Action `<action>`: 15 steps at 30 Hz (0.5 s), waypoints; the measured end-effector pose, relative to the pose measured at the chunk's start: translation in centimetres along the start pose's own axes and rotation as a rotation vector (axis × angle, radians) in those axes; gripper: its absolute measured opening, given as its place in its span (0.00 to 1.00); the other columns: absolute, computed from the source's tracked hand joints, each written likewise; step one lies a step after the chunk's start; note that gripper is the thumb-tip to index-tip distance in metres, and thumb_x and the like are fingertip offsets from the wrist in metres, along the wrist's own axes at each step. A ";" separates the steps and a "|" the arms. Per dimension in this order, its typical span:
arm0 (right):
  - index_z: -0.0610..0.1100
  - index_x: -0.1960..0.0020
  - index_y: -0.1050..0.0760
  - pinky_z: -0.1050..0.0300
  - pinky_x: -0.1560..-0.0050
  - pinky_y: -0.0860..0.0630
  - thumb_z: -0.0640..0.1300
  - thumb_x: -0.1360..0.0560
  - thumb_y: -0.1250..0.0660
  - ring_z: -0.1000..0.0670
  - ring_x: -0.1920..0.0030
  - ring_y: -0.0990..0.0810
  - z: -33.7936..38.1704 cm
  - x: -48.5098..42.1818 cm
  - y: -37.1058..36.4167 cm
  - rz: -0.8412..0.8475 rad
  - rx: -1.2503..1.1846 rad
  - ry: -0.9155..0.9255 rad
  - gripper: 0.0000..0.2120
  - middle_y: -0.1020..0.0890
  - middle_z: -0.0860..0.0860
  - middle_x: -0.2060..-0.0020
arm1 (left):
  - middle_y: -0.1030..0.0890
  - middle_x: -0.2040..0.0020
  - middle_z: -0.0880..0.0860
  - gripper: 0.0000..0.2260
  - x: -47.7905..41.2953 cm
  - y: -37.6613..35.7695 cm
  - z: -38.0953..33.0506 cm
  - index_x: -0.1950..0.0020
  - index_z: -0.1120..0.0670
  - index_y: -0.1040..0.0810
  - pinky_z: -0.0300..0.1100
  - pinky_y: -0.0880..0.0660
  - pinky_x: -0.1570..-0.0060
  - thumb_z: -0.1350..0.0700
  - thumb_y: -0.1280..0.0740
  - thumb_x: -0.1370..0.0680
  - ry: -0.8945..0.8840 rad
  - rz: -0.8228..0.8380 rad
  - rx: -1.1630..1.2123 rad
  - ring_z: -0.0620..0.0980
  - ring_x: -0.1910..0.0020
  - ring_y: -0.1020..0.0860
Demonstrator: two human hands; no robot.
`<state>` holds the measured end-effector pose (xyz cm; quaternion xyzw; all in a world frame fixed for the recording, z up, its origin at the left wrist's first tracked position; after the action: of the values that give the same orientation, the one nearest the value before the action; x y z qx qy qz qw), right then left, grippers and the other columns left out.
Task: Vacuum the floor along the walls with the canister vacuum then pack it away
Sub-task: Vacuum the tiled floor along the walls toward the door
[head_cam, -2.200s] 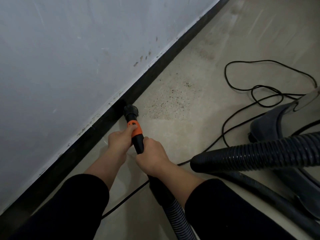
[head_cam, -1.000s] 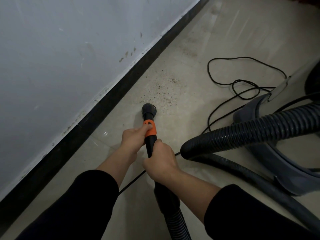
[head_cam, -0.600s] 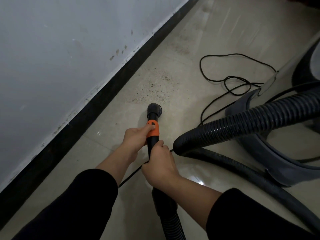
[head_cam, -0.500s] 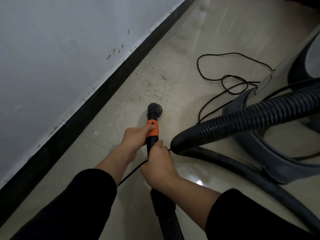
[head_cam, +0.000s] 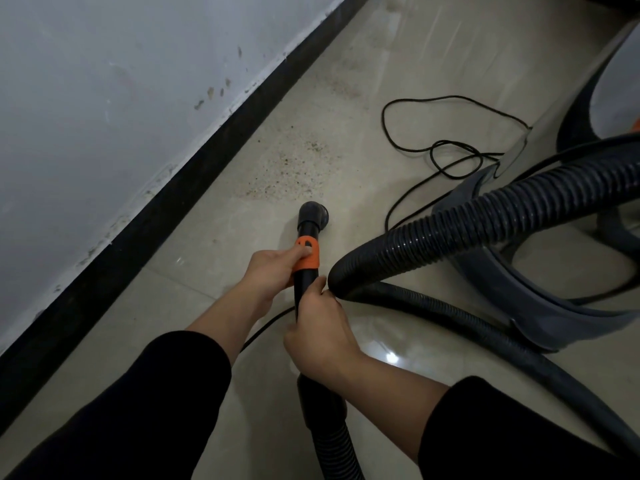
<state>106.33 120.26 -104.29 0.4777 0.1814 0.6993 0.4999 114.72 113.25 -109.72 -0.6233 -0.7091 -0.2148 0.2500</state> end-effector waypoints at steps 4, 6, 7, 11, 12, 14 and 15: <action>0.35 0.24 0.51 0.53 0.40 0.26 0.36 0.24 0.38 0.42 0.39 0.26 -0.5 0.3 0.2 -0.005 -0.028 -0.009 0.33 0.29 0.38 0.37 | 0.19 0.53 0.60 0.06 0.3 -0.3 0.1 0.57 0.58 0.21 0.43 0.21 0.51 0.56 0.29 0.25 -0.003 0.026 -0.026 0.56 0.52 0.19; 0.35 0.24 0.49 0.53 0.42 0.26 0.36 0.24 0.38 0.42 0.40 0.26 -0.6 0.6 0.2 -0.004 -0.028 -0.006 0.32 0.28 0.39 0.38 | 0.19 0.51 0.61 0.07 0.4 -0.3 0.2 0.56 0.59 0.21 0.42 0.21 0.53 0.56 0.29 0.25 0.001 0.041 -0.040 0.56 0.50 0.18; 0.35 0.25 0.49 0.53 0.42 0.26 0.36 0.25 0.38 0.42 0.40 0.26 -0.6 0.8 0.2 -0.002 -0.026 -0.002 0.32 0.28 0.38 0.38 | 0.19 0.50 0.62 0.07 0.6 -0.3 0.2 0.56 0.60 0.21 0.43 0.20 0.52 0.56 0.29 0.25 0.006 0.053 -0.041 0.57 0.49 0.18; 0.34 0.25 0.49 0.54 0.44 0.27 0.36 0.25 0.36 0.42 0.40 0.26 -0.8 2.0 0.2 0.026 -0.028 0.001 0.34 0.28 0.39 0.38 | 0.19 0.46 0.65 0.09 1.2 -0.1 0.4 0.55 0.62 0.22 0.47 0.20 0.47 0.56 0.28 0.25 0.044 0.102 -0.066 0.59 0.47 0.18; 0.34 0.25 0.49 0.55 0.46 0.27 0.36 0.25 0.36 0.42 0.40 0.26 -0.9 2.3 0.2 0.033 -0.033 -0.002 0.34 0.28 0.39 0.39 | 0.19 0.46 0.64 0.09 1.4 -0.1 0.4 0.54 0.62 0.22 0.46 0.20 0.49 0.56 0.28 0.25 0.054 0.118 -0.080 0.59 0.48 0.17; 0.35 0.24 0.50 0.57 0.49 0.29 0.36 0.26 0.35 0.43 0.40 0.26 -1.2 3.0 0.1 0.048 -0.039 -0.019 0.36 0.28 0.40 0.39 | 0.18 0.47 0.64 0.12 1.8 -0.2 0.6 0.51 0.64 0.23 0.43 0.19 0.53 0.56 0.28 0.25 0.069 0.142 -0.097 0.57 0.51 0.17; 0.35 0.24 0.50 0.57 0.50 0.30 0.36 0.26 0.35 0.42 0.40 0.26 -1.4 3.3 0.1 0.054 -0.036 -0.028 0.36 0.28 0.40 0.38 | 0.18 0.48 0.64 0.14 2.1 -0.2 0.7 0.48 0.66 0.23 0.43 0.19 0.54 0.56 0.27 0.26 0.076 0.145 -0.107 0.56 0.52 0.16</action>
<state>104.97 123.44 -103.26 0.4830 0.1486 0.7091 0.4918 114.28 115.28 -108.99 -0.6769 -0.6397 -0.2571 0.2577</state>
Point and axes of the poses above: each hand's wrist, its own x-axis away from the middle knuckle, its own y-axis out of the back of the hand, z = x × y, the point moved 5 cm from there along -x, towards the middle knuckle
